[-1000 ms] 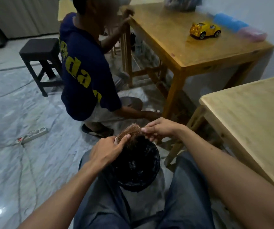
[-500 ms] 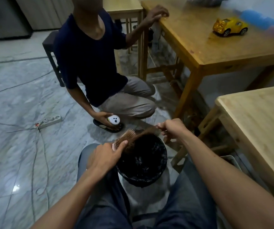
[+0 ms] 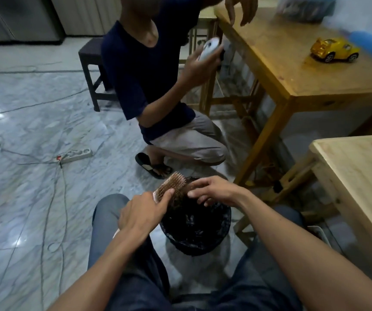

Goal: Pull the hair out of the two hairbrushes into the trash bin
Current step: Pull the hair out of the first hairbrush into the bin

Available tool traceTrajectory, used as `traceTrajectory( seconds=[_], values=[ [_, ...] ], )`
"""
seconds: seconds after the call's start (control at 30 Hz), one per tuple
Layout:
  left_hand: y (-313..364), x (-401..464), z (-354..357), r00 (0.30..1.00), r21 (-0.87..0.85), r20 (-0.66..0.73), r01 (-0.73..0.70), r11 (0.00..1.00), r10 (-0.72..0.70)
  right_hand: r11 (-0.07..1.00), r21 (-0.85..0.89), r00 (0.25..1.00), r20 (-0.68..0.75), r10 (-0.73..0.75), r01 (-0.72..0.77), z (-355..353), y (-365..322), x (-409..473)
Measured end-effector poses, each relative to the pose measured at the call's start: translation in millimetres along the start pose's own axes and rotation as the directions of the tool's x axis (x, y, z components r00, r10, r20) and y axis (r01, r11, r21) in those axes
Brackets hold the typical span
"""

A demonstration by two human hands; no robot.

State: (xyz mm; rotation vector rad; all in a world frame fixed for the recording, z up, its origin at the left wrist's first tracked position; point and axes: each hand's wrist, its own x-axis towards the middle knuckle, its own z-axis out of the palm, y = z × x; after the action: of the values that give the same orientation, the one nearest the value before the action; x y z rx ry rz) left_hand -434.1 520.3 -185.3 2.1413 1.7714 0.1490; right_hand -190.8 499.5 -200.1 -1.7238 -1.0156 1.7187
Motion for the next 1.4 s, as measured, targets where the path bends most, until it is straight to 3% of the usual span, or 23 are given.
traceTrajectory(
  seconds=[0.17, 0.4, 0.6, 0.7, 0.83, 1.03, 1.2, 1.3, 1.4],
  values=[
    [-12, -8, 3, 0.998, -0.094, -0.049, 0.035, 0.995, -0.040, 0.994, 0.107, 0.960, -0.282, 0.006, 0.025, -2, 22, 5],
    [-8, -14, 14, 0.995, -0.114, -0.096, -0.002, 0.993, -0.009, 0.985, 0.156, 0.881, -0.454, 0.133, -0.069, -9, 44, 14],
    [5, -8, 22, 0.996, -0.113, -0.087, -0.007, 0.994, -0.003, 0.926, 0.366, 0.784, -0.545, 0.296, -0.095, -23, 59, 8],
    [13, -1, 25, 0.998, -0.074, -0.064, -0.033, 0.997, 0.028, 0.980, 0.100, 0.837, -0.511, 0.199, -0.172, -25, 69, 1],
    [24, 5, 36, 0.996, -0.084, -0.045, -0.077, 0.993, 0.073, 0.974, -0.114, 0.956, -0.242, 0.166, -0.197, -22, 58, -17],
    [34, 12, 43, 0.991, -0.065, -0.042, -0.128, 0.990, 0.126, 0.993, -0.116, 0.970, -0.245, -0.012, -0.017, -10, 48, -17],
    [37, 16, 38, 0.987, -0.048, -0.038, -0.158, 0.986, 0.157, 0.986, -0.036, 0.973, -0.159, -0.167, 0.163, 13, 47, -5],
    [33, 17, 34, 0.987, -0.073, -0.043, -0.156, 0.985, 0.153, 0.979, -0.066, 0.932, -0.301, -0.204, 0.193, 21, 48, 3],
    [26, 18, 29, 0.987, -0.073, -0.069, -0.147, 0.986, 0.142, 0.963, -0.234, 0.856, -0.463, -0.229, 0.132, 19, 50, 8]
  ],
)
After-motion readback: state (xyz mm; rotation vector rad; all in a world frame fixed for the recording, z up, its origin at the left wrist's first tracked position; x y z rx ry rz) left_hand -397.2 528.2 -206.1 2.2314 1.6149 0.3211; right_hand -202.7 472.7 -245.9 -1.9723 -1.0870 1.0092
